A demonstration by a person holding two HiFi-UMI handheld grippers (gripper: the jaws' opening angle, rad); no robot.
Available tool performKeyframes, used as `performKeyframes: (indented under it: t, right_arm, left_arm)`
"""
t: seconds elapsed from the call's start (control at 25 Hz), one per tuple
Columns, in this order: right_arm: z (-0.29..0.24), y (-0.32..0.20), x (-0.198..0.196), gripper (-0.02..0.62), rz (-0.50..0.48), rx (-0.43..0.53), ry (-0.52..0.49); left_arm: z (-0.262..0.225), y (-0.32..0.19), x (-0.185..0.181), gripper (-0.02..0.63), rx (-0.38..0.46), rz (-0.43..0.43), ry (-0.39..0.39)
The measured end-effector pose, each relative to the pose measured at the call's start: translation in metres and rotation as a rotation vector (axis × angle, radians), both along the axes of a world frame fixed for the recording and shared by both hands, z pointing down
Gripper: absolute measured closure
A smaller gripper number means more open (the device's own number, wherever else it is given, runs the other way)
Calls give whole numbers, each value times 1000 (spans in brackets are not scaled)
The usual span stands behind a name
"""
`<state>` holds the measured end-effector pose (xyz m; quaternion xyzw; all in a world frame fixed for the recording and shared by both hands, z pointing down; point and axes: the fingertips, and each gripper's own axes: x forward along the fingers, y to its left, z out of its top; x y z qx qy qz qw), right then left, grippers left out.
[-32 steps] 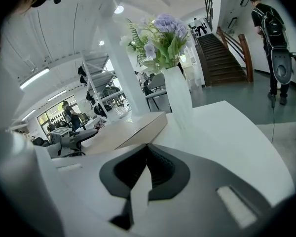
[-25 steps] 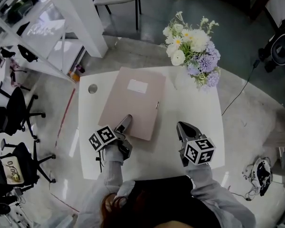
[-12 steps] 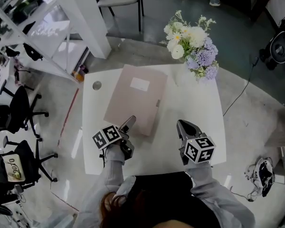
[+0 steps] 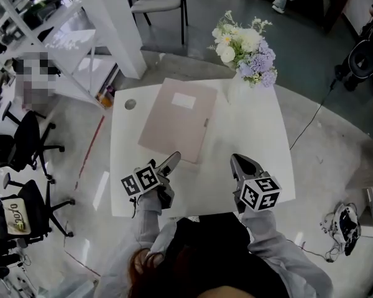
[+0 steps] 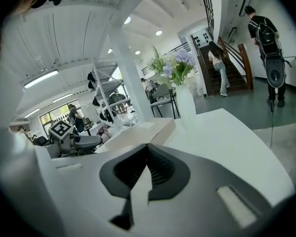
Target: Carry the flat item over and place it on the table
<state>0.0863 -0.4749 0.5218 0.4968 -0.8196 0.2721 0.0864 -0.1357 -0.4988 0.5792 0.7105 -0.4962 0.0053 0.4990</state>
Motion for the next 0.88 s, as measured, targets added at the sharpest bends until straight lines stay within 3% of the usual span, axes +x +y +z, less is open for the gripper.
performKeyframes:
  t: [0.52,0.72,0.88]
  right_arm:
    - [-29,81,-8,583,19,95,0]
    - [-37,112,-13,583,2,134,-9]
    - [-44,135,-12,583,0,160,-15]
  left_arm:
    - [-49,71,29,43,295,253,-117]
    - [-79,97,36,49,495,327,-149]
    - [-100,116,44,55,593,393,-134]
